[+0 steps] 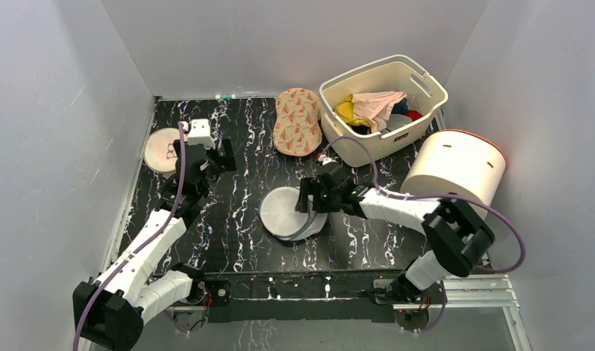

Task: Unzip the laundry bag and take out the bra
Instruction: Move the laundry bag to the center of the board.

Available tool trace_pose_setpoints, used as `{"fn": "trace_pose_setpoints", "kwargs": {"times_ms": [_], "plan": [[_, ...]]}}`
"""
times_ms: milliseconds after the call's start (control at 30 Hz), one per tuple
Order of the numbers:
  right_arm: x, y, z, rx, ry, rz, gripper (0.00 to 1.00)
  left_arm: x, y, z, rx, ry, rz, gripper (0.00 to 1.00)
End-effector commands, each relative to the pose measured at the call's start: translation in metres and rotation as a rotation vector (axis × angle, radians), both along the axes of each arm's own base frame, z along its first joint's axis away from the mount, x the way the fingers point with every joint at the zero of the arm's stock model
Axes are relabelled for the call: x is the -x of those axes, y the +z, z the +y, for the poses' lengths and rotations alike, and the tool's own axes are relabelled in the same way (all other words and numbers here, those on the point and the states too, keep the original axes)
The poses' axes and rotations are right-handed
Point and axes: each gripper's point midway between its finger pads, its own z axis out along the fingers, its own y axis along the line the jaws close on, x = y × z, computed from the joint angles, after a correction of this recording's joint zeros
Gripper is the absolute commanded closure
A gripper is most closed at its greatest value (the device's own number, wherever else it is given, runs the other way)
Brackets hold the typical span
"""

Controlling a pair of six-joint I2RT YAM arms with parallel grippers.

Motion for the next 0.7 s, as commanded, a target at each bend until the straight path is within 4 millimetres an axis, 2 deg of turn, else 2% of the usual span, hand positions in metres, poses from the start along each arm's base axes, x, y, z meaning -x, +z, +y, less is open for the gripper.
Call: {"fn": "trace_pose_setpoints", "kwargs": {"times_ms": [0,67,133,200,233,333,400,500,567,667], "plan": [[0.003,0.015,0.072,-0.174,0.059,-0.018,0.29,-0.001,0.019,-0.019,0.033,-0.103,-0.028,0.02],[0.005,0.014,0.098,-0.233,0.059,0.0,0.42,-0.001,0.022,-0.02,0.037,-0.108,-0.034,0.02],[0.008,0.016,0.133,-0.284,0.094,-0.009,0.47,0.001,0.025,-0.019,0.04,-0.108,-0.043,0.02],[0.013,0.011,0.169,-0.299,0.137,0.0,0.47,0.002,0.028,-0.017,0.039,-0.1,-0.059,0.01],[0.018,0.001,0.188,-0.303,0.155,0.027,0.47,0.003,0.031,-0.015,0.036,-0.093,-0.068,0.02],[0.036,0.003,0.242,-0.377,0.226,0.048,0.47,0.006,0.036,-0.009,0.03,-0.072,-0.091,0.02],[0.046,0.003,0.269,-0.397,0.256,0.066,0.46,0.007,0.039,-0.006,0.025,-0.058,-0.103,0.02],[0.059,0.018,0.29,-0.487,0.267,0.096,0.44,0.01,0.044,0.001,0.019,-0.03,-0.123,0.02],[0.06,0.032,0.292,-0.551,0.263,0.082,0.41,0.012,0.047,0.005,0.016,-0.012,-0.134,0.02],[0.059,0.051,0.283,-0.58,0.27,0.036,0.29,0.013,0.05,0.007,0.019,-0.002,-0.147,0.02]]}}
